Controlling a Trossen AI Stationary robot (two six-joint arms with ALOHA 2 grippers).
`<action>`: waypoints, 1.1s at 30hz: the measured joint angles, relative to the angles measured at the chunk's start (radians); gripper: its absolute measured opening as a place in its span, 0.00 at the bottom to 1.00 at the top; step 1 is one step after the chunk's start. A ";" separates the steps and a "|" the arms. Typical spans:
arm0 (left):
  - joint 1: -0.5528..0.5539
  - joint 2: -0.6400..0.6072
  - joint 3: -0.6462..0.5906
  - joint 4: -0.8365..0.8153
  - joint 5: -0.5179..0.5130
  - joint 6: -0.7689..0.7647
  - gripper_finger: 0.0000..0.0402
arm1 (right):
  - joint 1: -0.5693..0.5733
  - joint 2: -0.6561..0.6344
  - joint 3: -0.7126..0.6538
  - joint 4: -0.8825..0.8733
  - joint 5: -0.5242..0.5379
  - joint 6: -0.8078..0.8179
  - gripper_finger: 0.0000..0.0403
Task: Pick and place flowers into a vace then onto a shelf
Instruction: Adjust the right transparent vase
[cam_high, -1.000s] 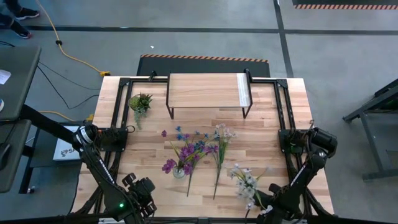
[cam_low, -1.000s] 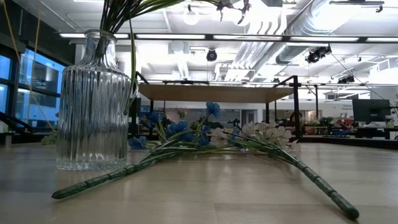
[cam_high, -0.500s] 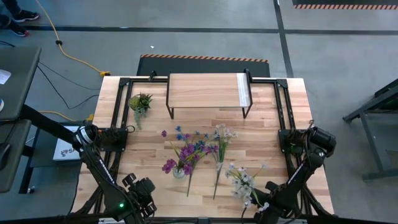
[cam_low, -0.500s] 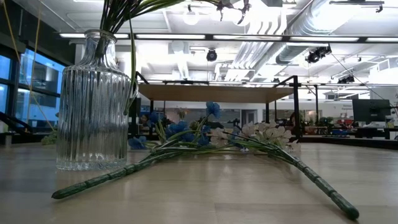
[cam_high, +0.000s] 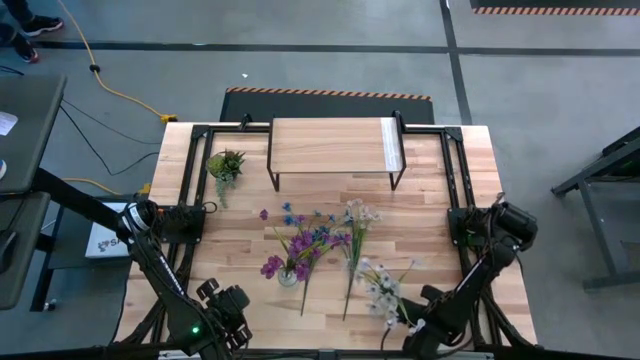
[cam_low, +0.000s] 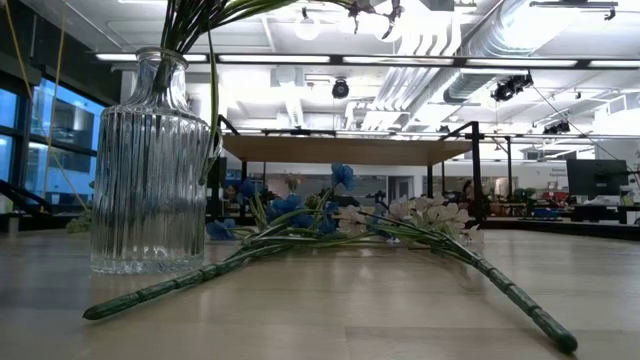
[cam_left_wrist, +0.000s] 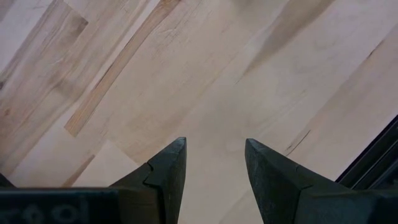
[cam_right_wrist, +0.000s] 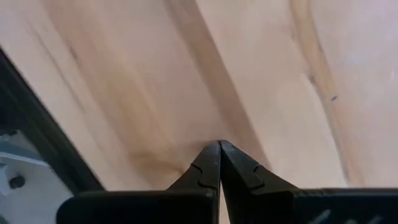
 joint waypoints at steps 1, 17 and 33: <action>0.000 0.000 0.000 0.000 0.000 0.000 0.49 | -0.004 0.000 0.000 -0.002 0.000 -0.009 0.00; 0.000 0.000 0.000 -0.005 0.002 -0.005 0.49 | -0.052 -0.023 -0.004 -0.081 0.057 -0.075 0.00; 0.000 0.000 0.000 -0.029 -0.017 0.001 0.49 | 0.115 -0.048 -0.002 -0.110 0.005 0.253 0.00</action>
